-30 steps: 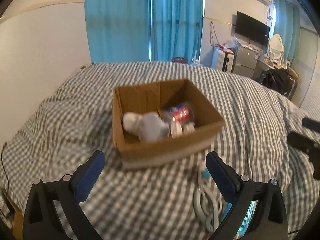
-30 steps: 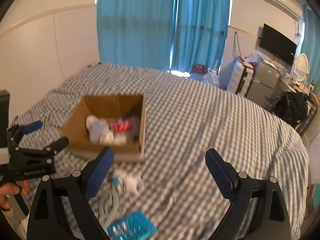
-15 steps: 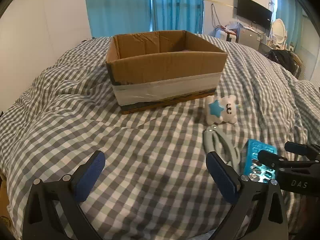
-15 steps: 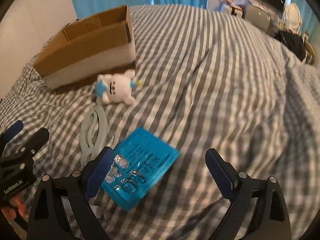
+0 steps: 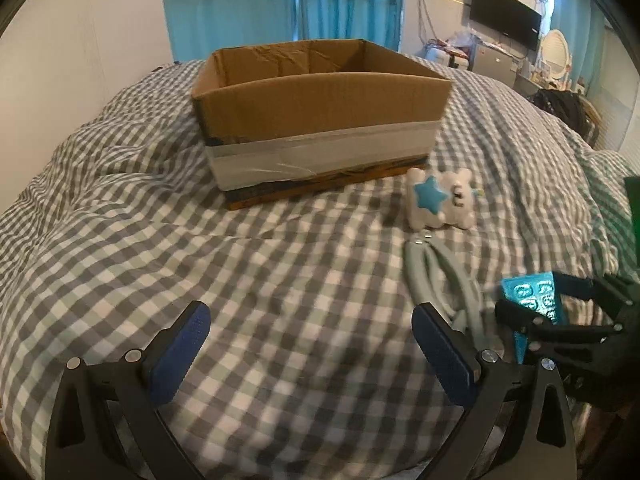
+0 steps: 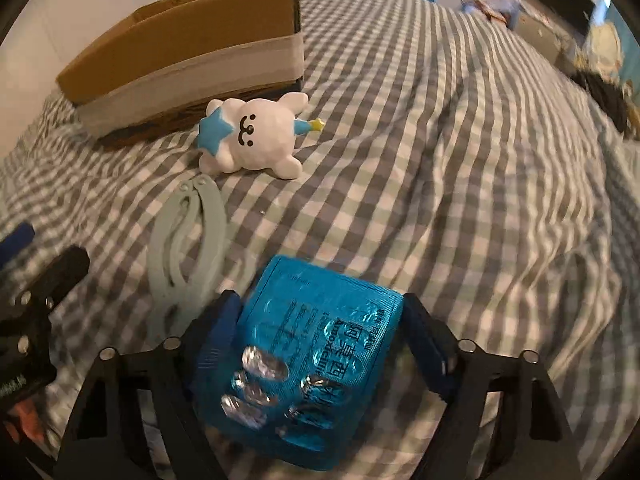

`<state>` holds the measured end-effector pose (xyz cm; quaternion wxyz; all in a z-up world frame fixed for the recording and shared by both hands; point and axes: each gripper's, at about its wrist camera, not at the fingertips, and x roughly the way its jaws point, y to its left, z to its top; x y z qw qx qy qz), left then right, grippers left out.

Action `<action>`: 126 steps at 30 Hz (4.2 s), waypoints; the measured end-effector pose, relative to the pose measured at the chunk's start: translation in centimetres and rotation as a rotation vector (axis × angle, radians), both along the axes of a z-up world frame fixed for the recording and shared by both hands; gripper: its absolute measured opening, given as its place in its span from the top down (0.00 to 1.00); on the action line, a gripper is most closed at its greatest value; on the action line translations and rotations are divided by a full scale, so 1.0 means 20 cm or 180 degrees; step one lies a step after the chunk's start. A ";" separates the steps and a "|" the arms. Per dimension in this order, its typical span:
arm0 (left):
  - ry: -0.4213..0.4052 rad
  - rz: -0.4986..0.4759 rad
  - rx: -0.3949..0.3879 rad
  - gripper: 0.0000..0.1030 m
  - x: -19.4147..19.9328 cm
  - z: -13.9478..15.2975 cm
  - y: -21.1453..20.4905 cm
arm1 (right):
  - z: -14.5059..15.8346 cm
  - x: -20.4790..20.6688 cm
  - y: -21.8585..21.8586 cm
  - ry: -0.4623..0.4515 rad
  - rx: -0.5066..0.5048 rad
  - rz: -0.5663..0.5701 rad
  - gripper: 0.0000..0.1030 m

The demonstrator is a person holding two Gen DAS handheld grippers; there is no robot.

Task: Organize objects
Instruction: 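Grasp the blue blister pack with right tool while left grasps green clip, then carry blister pack and green clip into the box and release both, then grasp the white tube with the left tool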

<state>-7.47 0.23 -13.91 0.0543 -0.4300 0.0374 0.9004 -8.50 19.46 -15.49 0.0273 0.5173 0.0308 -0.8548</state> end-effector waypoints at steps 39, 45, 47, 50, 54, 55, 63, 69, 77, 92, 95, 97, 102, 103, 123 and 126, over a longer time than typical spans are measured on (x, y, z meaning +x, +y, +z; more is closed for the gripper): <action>-0.0021 -0.0454 0.0342 0.35 0.06 0.09 0.25 | 0.34 0.21 0.23 0.0619 -0.0116 0.0032 0.30; 0.0159 -0.0411 0.0553 0.51 -0.02 0.29 0.15 | 0.53 0.22 0.16 0.0858 -0.0076 0.0147 0.30; 0.0225 -0.0357 0.0534 0.51 -0.07 0.37 0.12 | 0.61 0.20 0.13 0.0949 -0.0104 0.0199 0.30; 0.0295 -0.0318 0.0575 0.51 -0.17 0.45 0.07 | 0.72 0.16 0.09 0.1091 -0.0071 0.0266 0.30; 0.0385 -0.0267 0.0612 0.51 -0.25 0.51 0.02 | 0.85 0.08 0.01 0.1279 0.0018 0.0404 0.30; 0.0427 -0.0258 0.0630 0.51 -0.28 0.54 0.01 | 0.87 0.05 0.00 0.1309 0.0034 0.0430 0.30; 0.0721 -0.0163 0.0679 0.51 -0.56 0.77 -0.13 | 1.05 -0.26 -0.11 0.1426 -0.0158 0.0631 0.30; 0.0765 -0.0137 0.0482 0.51 -0.79 0.76 -0.17 | 1.13 -0.53 -0.24 0.1473 -0.0271 0.0811 0.30; 0.0610 -0.0202 0.0267 0.51 -1.01 0.57 -0.15 | 0.96 -0.89 -0.40 0.1313 -0.0167 0.0937 0.30; 0.0500 -0.0232 0.0105 0.28 -1.08 0.42 -0.10 | 0.68 -1.10 -0.41 0.1041 -0.0334 0.0856 0.27; 0.0584 -0.0196 0.0103 0.21 -1.02 0.48 -0.10 | 0.73 -1.07 -0.37 0.1119 -0.0404 0.0799 0.24; 0.0631 -0.0183 0.0113 0.19 -0.97 0.55 -0.09 | 0.77 -1.03 -0.34 0.1158 -0.0416 0.0767 0.23; 0.0809 -0.0186 0.0157 0.10 -0.81 0.77 -0.03 | 0.96 -0.86 -0.25 0.1342 -0.0304 0.0708 0.20; 0.0840 -0.0186 0.0171 0.09 -0.79 0.80 -0.03 | 0.99 -0.81 -0.22 0.1378 -0.0289 0.0700 0.19; 0.1095 -0.0039 0.0122 0.00 -0.07 1.01 0.05 | 1.39 0.13 0.10 0.1903 -0.0058 0.0569 0.00; 0.1037 0.0037 0.0052 0.00 0.00 0.92 0.05 | 1.32 0.23 0.12 0.1863 -0.0007 0.0563 0.00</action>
